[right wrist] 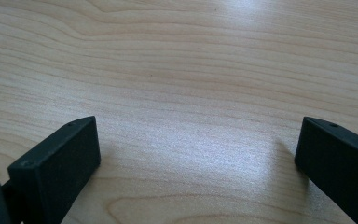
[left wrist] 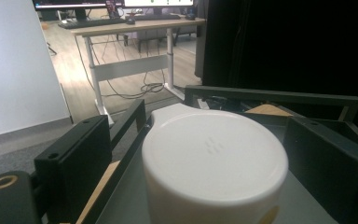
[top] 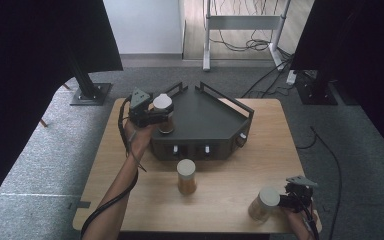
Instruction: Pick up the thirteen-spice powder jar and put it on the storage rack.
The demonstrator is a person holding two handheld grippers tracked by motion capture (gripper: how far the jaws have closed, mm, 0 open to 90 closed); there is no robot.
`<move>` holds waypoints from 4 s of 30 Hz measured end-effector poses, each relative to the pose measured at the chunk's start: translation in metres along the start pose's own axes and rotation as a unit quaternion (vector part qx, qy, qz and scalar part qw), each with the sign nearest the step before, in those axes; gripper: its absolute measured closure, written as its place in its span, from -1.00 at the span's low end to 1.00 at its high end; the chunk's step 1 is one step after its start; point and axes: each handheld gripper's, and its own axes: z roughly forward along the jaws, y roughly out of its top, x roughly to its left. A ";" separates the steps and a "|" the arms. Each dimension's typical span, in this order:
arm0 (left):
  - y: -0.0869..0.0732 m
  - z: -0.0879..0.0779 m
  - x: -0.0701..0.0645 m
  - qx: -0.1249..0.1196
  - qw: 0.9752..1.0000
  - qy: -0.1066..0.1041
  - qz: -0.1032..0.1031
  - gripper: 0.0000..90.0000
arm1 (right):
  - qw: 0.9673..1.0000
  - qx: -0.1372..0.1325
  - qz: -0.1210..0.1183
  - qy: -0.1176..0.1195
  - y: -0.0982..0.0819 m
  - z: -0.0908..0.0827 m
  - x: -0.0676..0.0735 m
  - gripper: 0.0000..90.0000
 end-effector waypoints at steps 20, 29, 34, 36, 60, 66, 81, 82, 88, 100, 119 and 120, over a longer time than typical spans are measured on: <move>-0.002 -0.020 0.003 -0.006 1.000 -0.010 0.000 -0.81 | 1.000 0.000 0.000 0.000 0.000 0.000 0.000 -1.00; -0.011 -0.043 0.008 -0.011 1.000 -0.018 -0.001 -0.81 | 1.000 0.000 0.000 0.000 0.000 0.000 0.000 -1.00; -0.020 -0.059 0.013 -0.020 1.000 -0.023 -0.006 -0.80 | 1.000 0.000 0.000 0.000 0.000 0.000 0.000 -1.00; -0.023 -0.064 0.013 -0.022 0.999 -0.025 -0.005 -0.80 | 1.000 0.000 0.000 0.000 0.000 0.000 0.000 -1.00; -0.058 -0.152 0.014 -0.035 0.999 -0.035 -0.002 -0.80 | 1.000 0.000 0.001 -0.002 0.000 0.000 0.002 -1.00; -0.069 -0.172 0.013 -0.035 0.999 -0.028 -0.009 -0.80 | 1.000 0.000 0.001 -0.002 -0.001 -0.001 0.002 -1.00; -0.097 -0.203 0.013 -0.023 0.999 -0.011 -0.026 -0.80 | 1.000 0.001 0.002 -0.003 -0.001 -0.001 0.003 -1.00; -0.099 -0.204 0.013 -0.021 0.999 -0.011 -0.026 -0.80 | 1.000 0.001 0.002 -0.003 -0.001 -0.001 0.003 -1.00; -0.109 -0.205 0.015 -0.011 0.999 -0.009 -0.038 -0.80 | 1.000 0.001 0.002 -0.003 -0.001 -0.001 0.003 -1.00; -0.130 -0.198 0.013 0.017 0.999 -0.007 -0.049 -0.77 | 1.000 0.001 0.003 -0.004 -0.001 -0.001 0.003 -1.00; -0.157 -0.182 0.014 0.064 0.996 0.006 -0.069 -0.77 | 1.000 0.001 0.003 -0.004 -0.001 -0.001 0.003 -1.00; -0.157 -0.181 0.013 0.067 0.995 0.006 -0.068 -0.77 | 1.000 0.001 0.003 -0.004 -0.001 -0.001 0.003 -1.00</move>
